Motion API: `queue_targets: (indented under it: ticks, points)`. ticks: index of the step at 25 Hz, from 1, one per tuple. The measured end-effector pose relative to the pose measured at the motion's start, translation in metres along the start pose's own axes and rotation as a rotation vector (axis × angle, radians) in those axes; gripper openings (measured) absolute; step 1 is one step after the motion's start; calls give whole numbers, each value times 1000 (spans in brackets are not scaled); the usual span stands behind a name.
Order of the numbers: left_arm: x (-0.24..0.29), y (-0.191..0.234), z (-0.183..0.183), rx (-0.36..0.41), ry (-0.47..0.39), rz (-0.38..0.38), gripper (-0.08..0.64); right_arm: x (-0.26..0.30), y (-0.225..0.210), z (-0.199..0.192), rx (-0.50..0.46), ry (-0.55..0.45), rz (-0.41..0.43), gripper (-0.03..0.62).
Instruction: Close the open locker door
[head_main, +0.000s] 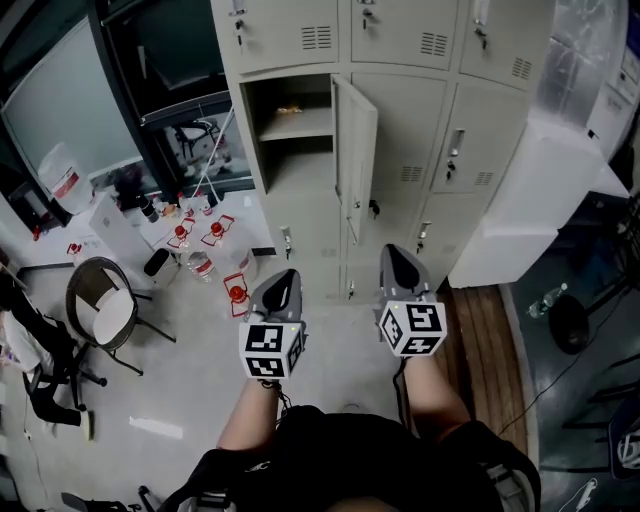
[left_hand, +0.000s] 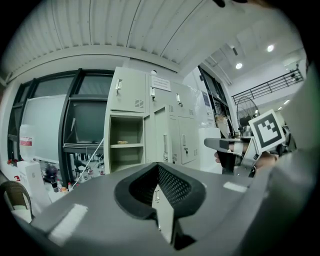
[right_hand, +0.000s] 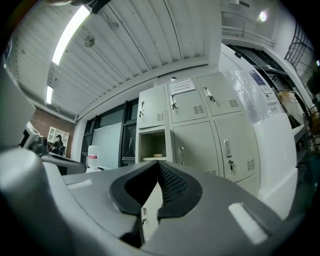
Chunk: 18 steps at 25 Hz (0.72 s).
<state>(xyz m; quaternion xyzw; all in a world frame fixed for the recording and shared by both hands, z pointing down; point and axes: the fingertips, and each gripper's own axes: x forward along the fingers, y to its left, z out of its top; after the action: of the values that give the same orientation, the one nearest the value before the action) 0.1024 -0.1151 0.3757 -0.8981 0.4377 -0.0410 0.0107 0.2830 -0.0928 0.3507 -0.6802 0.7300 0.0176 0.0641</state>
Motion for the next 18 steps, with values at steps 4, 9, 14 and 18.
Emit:
queue_targets:
  ticks: [4,9,14,18]
  points:
    - [24,4,5,12,-6,-35,2,16,-1,0,-16,3,-1,12]
    - [44,17,6,10,-6,-66,2,34,-2,-2,-29,4,-19,12]
    - [56,31,3,2,-5,-70,1,55,3,-7,-14,23,35,20]
    - [61,38,0,0,-2,-71,2,73,0,-6,8,15,57,169]
